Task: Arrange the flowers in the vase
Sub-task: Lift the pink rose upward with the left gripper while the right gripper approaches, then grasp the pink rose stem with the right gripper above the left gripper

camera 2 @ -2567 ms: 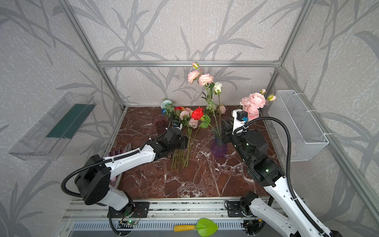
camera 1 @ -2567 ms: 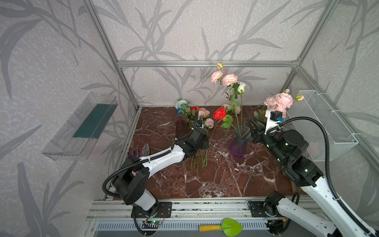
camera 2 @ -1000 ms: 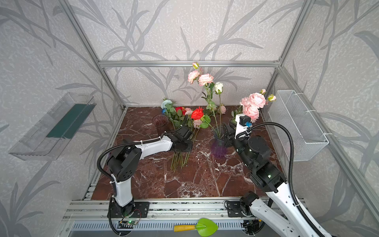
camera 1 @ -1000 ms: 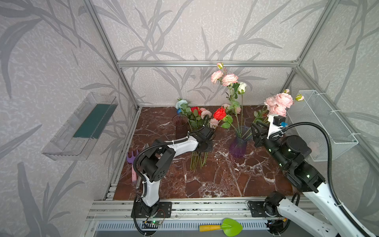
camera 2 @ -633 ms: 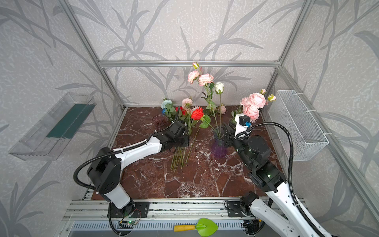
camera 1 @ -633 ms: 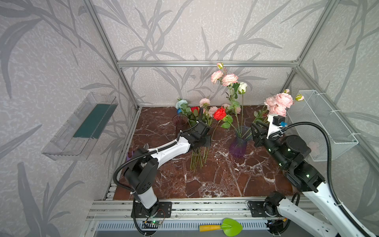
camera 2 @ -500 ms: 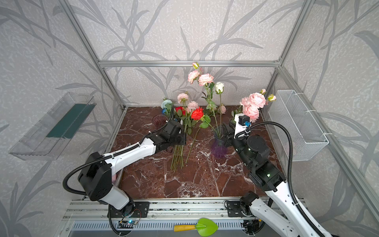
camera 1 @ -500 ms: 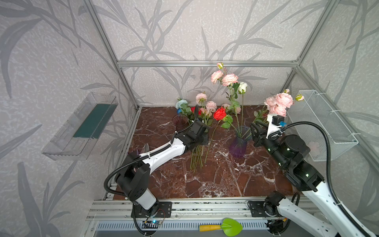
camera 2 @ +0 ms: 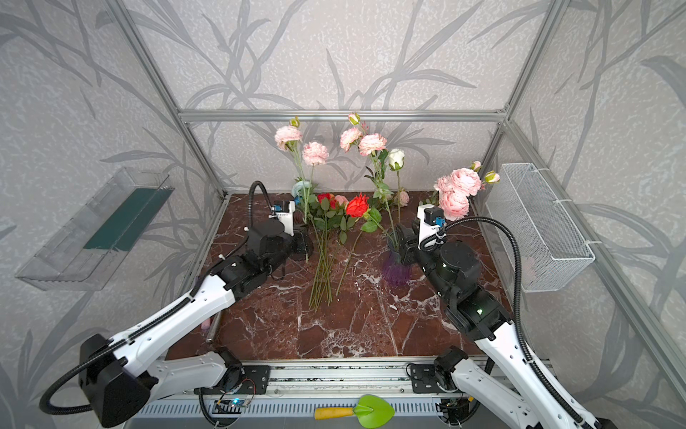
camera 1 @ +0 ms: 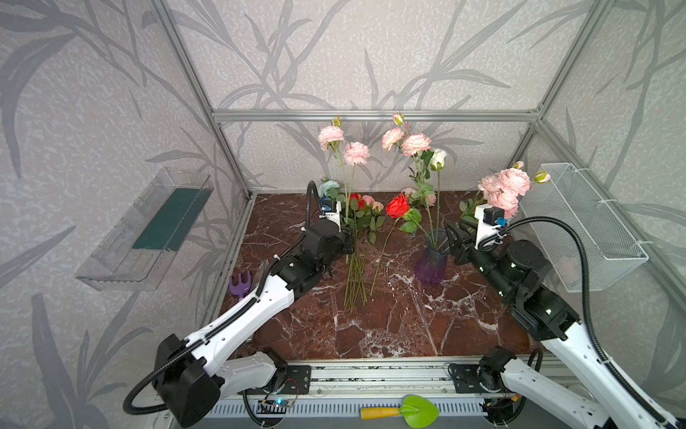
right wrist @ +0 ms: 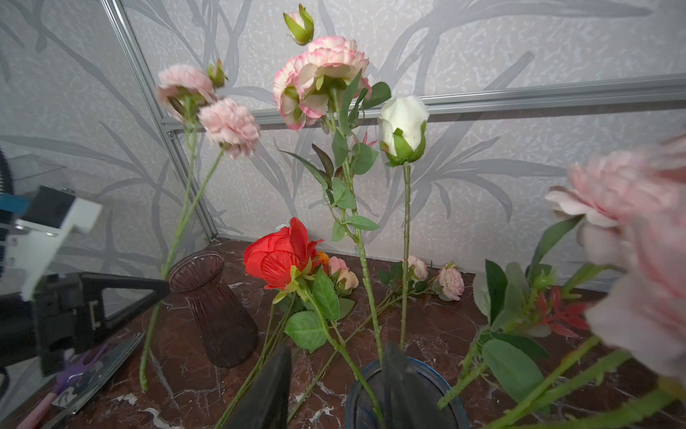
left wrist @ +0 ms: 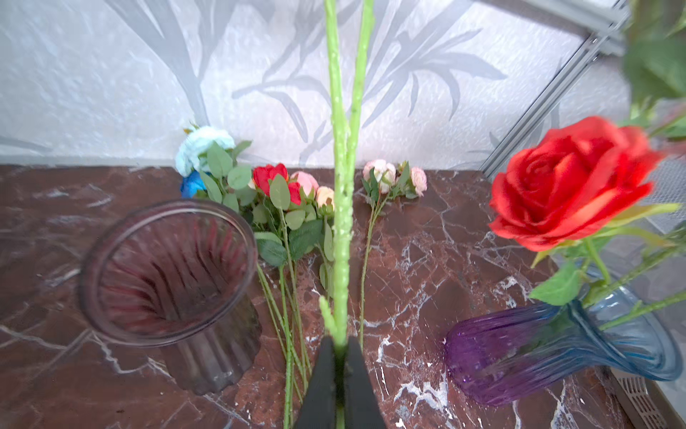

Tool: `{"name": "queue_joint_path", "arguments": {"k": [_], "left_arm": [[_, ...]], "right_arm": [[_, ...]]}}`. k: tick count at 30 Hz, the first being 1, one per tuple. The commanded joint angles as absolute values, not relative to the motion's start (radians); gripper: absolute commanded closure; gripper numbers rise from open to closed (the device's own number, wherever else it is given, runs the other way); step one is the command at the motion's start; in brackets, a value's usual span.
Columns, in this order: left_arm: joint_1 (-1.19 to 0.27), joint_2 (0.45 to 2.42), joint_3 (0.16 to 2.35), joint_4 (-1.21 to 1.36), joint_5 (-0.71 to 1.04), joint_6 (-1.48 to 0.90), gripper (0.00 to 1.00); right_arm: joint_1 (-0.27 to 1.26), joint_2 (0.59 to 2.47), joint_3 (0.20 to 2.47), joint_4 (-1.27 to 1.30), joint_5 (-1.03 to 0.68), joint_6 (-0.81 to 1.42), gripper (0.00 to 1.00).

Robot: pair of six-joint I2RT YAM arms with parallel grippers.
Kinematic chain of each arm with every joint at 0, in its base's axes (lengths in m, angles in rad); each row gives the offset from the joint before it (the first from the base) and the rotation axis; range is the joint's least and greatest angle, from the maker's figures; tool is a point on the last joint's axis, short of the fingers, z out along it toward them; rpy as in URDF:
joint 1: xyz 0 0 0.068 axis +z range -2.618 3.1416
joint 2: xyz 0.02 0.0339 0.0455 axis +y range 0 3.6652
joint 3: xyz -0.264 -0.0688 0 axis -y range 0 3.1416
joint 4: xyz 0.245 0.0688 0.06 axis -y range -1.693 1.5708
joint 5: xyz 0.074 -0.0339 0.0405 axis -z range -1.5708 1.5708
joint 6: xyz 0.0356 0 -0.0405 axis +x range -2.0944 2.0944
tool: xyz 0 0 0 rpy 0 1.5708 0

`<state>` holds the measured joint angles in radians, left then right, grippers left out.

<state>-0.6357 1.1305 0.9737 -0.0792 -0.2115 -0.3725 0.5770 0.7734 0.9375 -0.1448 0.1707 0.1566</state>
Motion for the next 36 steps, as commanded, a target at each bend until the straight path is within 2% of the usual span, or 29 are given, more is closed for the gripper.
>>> {"name": "queue_joint_path", "arguments": {"k": [1, 3, 5, 9, 15, 20, 24, 29, 36], "left_arm": [[-0.640, 1.025, 0.893, 0.122, -0.243, -0.291, 1.00], [-0.644, 0.985, 0.847, 0.205, -0.192, -0.278, 1.00], [-0.657, 0.961, 0.809, 0.280, -0.140, -0.265, 1.00], [-0.711, 0.946, 0.784, 0.337, -0.042, -0.194, 1.00], [-0.868, 0.938, 0.782, 0.315, -0.090, -0.065, 1.00], [-0.951, 0.958, 0.778, 0.310, -0.132, -0.029, 1.00], [-0.972, 0.981, 0.781, 0.307, -0.125, -0.038, 1.00], [-0.992, 0.992, 0.781, 0.304, -0.137, -0.037, 1.00], [-1.010, 0.999, 0.781, 0.303, -0.153, -0.028, 1.00]], "right_arm": [[0.580, 0.784, 0.959, -0.075, 0.094, 0.151, 0.44], [0.581, 0.796, 0.963, -0.058, 0.061, 0.156, 0.37], [0.580, 0.807, 0.966, -0.044, 0.017, 0.156, 0.35], [0.581, 0.842, 0.992, -0.031, -0.192, 0.174, 0.34], [0.582, 0.897, 1.014, 0.013, -0.256, 0.263, 0.39], [0.617, 0.968, 1.049, 0.055, -0.425, 0.293, 0.45], [0.714, 0.997, 1.065, 0.062, -0.367, 0.236, 0.48], [0.723, 1.026, 1.053, 0.137, -0.349, 0.285, 0.54], [0.723, 1.075, 1.071, 0.187, -0.314, 0.345, 0.71]]}}
